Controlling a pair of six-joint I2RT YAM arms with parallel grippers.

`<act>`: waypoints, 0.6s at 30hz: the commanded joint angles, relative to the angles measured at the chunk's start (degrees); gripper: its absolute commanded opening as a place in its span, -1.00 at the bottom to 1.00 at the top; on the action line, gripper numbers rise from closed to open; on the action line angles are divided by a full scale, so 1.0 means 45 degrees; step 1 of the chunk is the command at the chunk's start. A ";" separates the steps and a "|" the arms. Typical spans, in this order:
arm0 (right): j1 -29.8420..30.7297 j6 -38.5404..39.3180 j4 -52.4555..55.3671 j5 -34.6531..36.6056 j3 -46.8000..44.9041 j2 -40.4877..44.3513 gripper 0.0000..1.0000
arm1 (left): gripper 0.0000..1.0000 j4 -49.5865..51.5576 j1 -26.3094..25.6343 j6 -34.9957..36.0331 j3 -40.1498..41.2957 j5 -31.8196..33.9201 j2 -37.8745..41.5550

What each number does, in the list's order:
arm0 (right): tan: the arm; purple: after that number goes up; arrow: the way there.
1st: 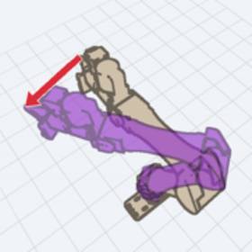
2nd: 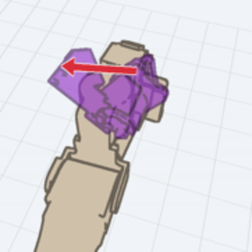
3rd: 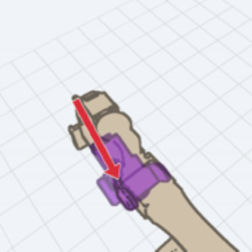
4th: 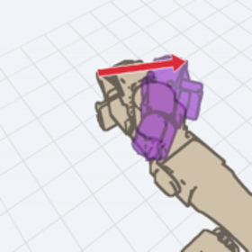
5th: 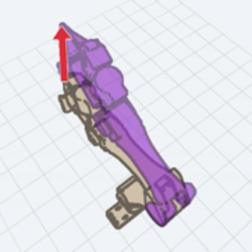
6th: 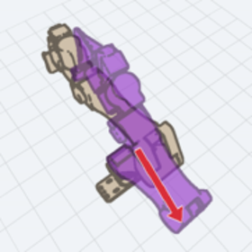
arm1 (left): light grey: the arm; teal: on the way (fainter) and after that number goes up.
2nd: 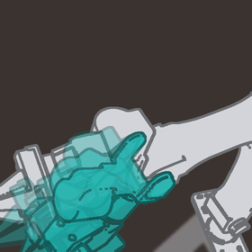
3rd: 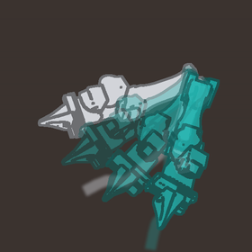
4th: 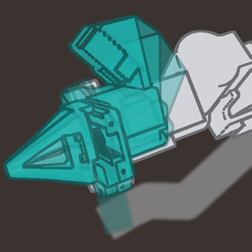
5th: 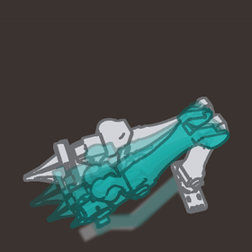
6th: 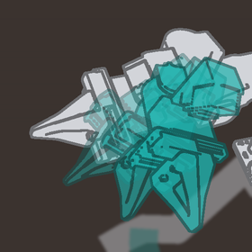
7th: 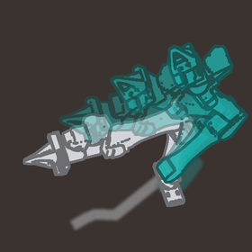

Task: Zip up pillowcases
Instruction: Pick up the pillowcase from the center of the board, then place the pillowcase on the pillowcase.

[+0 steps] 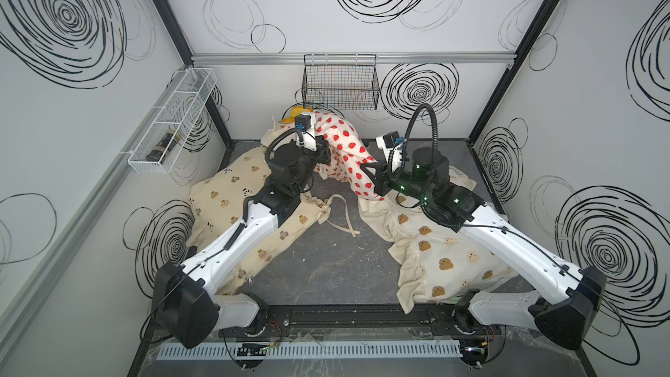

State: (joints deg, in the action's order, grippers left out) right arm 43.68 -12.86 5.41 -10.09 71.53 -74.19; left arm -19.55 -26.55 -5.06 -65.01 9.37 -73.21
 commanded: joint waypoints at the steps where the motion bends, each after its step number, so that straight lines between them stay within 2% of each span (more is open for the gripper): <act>1: 0.0784 0.0128 -0.1087 -0.0075 0.0195 -0.0752 -0.88 | -1.00 0.0368 0.0767 0.0188 0.0376 0.0506 0.1434; 6: 0.1658 -0.0542 -0.2334 -0.0687 0.0185 -0.2679 -0.77 | -1.00 0.1914 0.2033 -0.0969 0.2793 0.1700 0.3376; 11: 0.2352 -0.0884 -0.2855 -0.0630 -0.0326 -0.4291 -0.74 | -0.95 0.1942 0.2932 -0.2522 0.5955 0.1454 0.4969; 12: 0.2407 -0.0959 -0.2957 -0.0754 -0.0447 -0.4505 -0.72 | -0.90 0.2170 0.3103 -0.2843 0.6293 0.1543 0.5119; 15: 0.2519 -0.1116 -0.2830 -0.1149 -0.0492 -0.4870 -0.60 | -0.48 0.2751 0.3618 -0.3572 0.6695 0.1300 0.5741; 18: 0.2665 -0.1128 -0.2759 -0.1106 -0.0633 -0.4780 -0.45 | -0.23 0.2873 0.3762 -0.3831 0.6777 0.1323 0.6680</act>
State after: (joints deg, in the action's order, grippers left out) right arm 55.11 -17.32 -5.43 -13.98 68.73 -97.27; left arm -3.44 -10.66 -18.37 -33.78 14.50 -47.53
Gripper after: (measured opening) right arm 0.262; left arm 0.361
